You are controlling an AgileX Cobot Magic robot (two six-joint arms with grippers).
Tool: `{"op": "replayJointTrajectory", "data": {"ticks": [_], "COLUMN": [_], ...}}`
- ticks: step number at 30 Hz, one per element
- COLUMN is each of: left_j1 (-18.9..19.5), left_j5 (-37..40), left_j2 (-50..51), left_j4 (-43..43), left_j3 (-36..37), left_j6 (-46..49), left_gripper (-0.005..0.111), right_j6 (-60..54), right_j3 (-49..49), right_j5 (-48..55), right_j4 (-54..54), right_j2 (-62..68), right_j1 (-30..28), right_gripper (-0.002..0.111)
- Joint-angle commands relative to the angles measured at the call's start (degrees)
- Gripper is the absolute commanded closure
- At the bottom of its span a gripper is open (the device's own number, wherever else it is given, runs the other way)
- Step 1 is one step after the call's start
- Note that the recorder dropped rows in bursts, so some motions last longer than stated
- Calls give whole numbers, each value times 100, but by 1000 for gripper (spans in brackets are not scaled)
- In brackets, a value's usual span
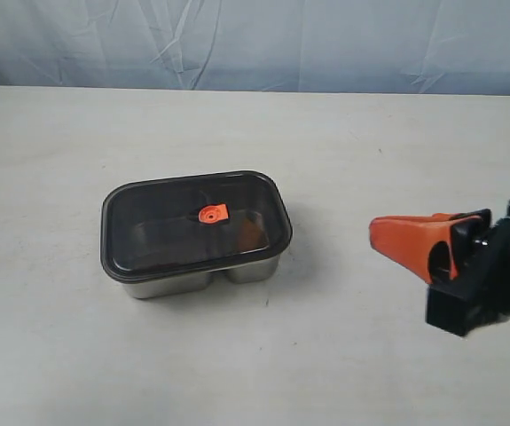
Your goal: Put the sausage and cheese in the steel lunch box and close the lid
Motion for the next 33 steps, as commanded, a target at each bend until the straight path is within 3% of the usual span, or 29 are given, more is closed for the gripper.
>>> {"op": "replayJointTrajectory", "data": {"ticks": [1, 5, 8, 13, 19, 20, 22, 23, 24, 25, 26, 28, 33], "left_j1": [65, 463, 1263, 1405, 1405, 1405, 1405, 1405, 1405, 1405, 1405, 1405, 1405], "left_j5": [193, 274, 99, -265, -254, -254, -254, -254, -254, -254, -254, -211, -215], "left_j2": [-27, -27, -27, -27, -27, -27, -27, -27, -27, -27, -27, -27, -27], "left_j4": [1210, 1137, 1121, 986, 1079, 1079, 1079, 1098, 1114, 1119, 1119, 1119, 1229], "left_j3": [17, 17, 17, 17, 17, 17, 17, 17, 17, 17, 17, 17, 17], "left_j6": [-1211, -1368, -1746, -1746, -730, -664, -495, -498, -510, -521, -521, -520, -520], "left_gripper": [107, 107, 107, 107, 107, 107, 107, 107, 107, 107, 107, 107, 107], "right_j6": [-4, -4, 243, 589, 415, -37, -3431, -6232, -8213, -9002, -9692, -10047, -10025], "right_j3": [406, 961, 1636, 1770, 1770, 1770, 1774, 1774, 1774, 1774, 1774, 1916, 2094], "right_j5": [-3, 232, 486, 567, 1551, 1603, 1793, 1898, 2106, 2315, 2668, 3023, 3179], "right_j4": [4, 4, 53, 467, 3695, 3985, 6446, 8534, 9764, 10128, 10282, 10270, 10110], "right_j2": [-1248, -2486, -3759, -4326, -4347, -4347, -4347, -4347, -4347, -4347, -4347, -4347, -4374], "right_j1": [-112, -620, -1425, -1655, -1655, -1655, -1655, -1655, -1655, -1655, -1655, -1655, -1655], "right_gripper": [109, 109, 109, 109, 109, 109, 109, 109, 109, 109, 109, 109, 109]}}
